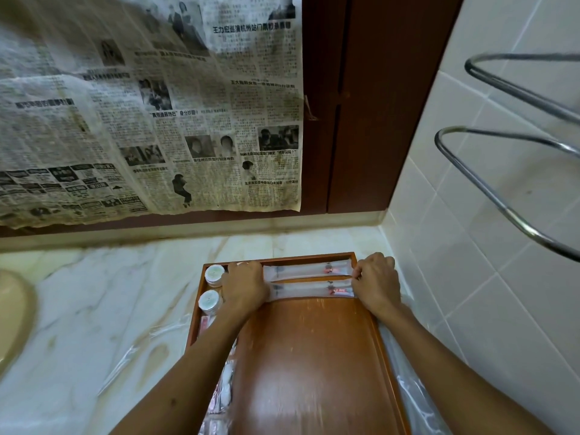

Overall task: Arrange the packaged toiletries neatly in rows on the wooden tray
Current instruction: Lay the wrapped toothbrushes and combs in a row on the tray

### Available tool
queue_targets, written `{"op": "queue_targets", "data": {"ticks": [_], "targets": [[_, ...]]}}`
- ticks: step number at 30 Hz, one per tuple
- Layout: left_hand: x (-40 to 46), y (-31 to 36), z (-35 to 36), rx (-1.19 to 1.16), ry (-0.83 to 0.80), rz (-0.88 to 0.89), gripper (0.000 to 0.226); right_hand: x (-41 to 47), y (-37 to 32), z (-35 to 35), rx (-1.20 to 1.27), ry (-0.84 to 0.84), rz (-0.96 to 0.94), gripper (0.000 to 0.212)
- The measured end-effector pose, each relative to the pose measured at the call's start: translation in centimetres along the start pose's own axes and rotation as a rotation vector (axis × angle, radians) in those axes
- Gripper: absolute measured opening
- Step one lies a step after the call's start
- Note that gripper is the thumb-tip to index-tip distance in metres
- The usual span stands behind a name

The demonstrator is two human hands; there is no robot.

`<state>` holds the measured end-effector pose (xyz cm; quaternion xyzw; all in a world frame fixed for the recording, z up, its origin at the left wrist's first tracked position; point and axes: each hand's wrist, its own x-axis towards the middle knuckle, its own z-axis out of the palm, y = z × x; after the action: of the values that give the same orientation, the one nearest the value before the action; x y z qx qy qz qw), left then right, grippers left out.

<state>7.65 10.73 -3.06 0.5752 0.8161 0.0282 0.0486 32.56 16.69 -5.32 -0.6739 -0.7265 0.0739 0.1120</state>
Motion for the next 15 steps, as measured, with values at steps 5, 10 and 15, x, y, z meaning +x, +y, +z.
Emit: {"op": "queue_targets", "data": {"ticks": [5, 10, 15], "targets": [[0.13, 0.2, 0.41, 0.039, 0.003, 0.002, 0.027, 0.01, 0.2, 0.19, 0.058, 0.025, 0.0, 0.028], [0.08, 0.2, 0.33, 0.063, 0.021, 0.007, 0.03, 0.0, 0.16, 0.4, 0.101, 0.021, 0.019, 0.033], [-0.13, 0.17, -0.07, 0.009, 0.02, -0.006, 0.026, 0.05, 0.14, 0.06, 0.176, 0.049, 0.015, 0.028]]}}
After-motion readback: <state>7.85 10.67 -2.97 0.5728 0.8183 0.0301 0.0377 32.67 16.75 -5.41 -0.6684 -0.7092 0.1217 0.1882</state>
